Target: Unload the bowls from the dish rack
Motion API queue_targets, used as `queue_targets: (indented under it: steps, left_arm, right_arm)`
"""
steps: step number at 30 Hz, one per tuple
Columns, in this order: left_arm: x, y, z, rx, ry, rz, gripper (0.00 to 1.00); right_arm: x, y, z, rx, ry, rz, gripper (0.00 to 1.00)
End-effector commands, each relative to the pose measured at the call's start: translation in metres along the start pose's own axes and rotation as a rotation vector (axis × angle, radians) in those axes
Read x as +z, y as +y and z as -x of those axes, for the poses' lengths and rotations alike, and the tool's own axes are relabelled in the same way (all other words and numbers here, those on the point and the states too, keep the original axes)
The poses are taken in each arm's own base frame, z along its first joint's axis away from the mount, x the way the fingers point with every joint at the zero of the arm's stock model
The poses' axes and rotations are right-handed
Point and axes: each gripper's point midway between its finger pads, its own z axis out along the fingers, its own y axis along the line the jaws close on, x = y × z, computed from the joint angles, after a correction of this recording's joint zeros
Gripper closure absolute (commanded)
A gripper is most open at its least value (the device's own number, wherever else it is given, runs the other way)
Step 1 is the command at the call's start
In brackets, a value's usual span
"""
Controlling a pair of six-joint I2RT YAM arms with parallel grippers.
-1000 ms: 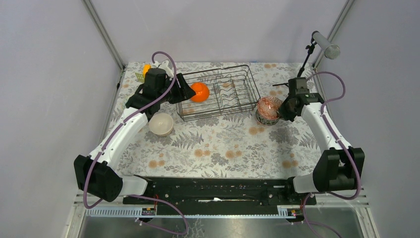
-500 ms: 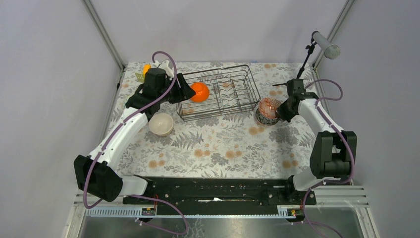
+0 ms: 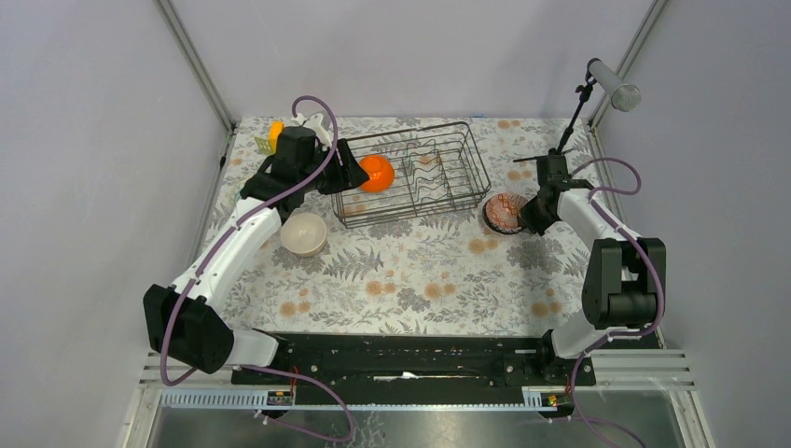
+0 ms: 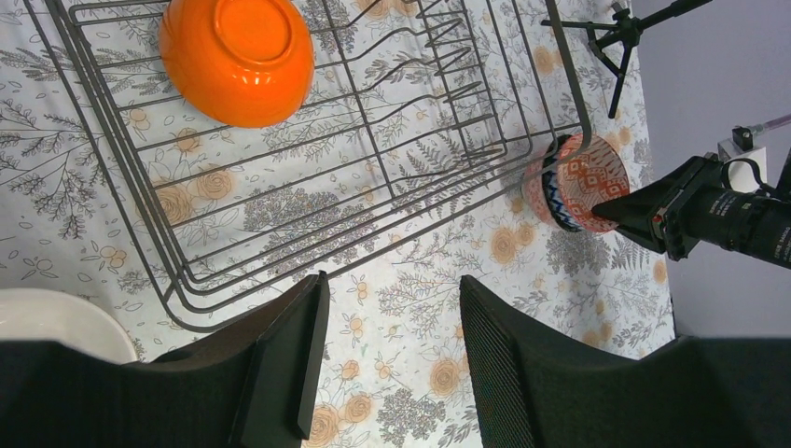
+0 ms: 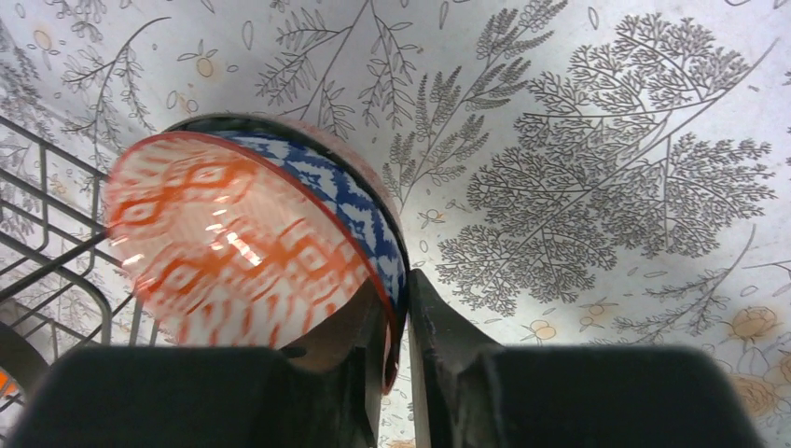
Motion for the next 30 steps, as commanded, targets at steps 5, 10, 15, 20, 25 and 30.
queue_targets:
  steps: [5,10,15,20,25,30]
  left_arm:
    - [-0.007,-0.010,0.025,0.034,-0.069,-0.026,0.41]
    - [-0.005,-0.009,0.024,0.030,-0.063,-0.026,0.41]
    - [-0.004,-0.009,0.024,0.028,-0.062,-0.023,0.41]
    - [-0.003,-0.010,0.024,0.026,-0.060,-0.026,0.41]
    - [-0.003,-0.010,0.024,0.026,-0.060,-0.029,0.41]
    - [-0.002,-0.008,0.024,0.023,-0.058,-0.023,0.41]
  right_arm:
    - [0.003,0.018,0.008,0.029,-0.024,0.068,0.68]
    - [-0.005,0.021,0.009,0.013,-0.022,0.085,0.65]
    - [-0.013,0.018,0.008,-0.028,-0.024,0.091,0.57]
    - [-0.016,0.013,0.009,-0.047,-0.034,0.077,0.55]
    - [-0.024,0.012,0.016,-0.077,-0.065,0.074,0.56]
    - [-0.032,0.012,0.024,-0.106,-0.102,0.077,0.68]
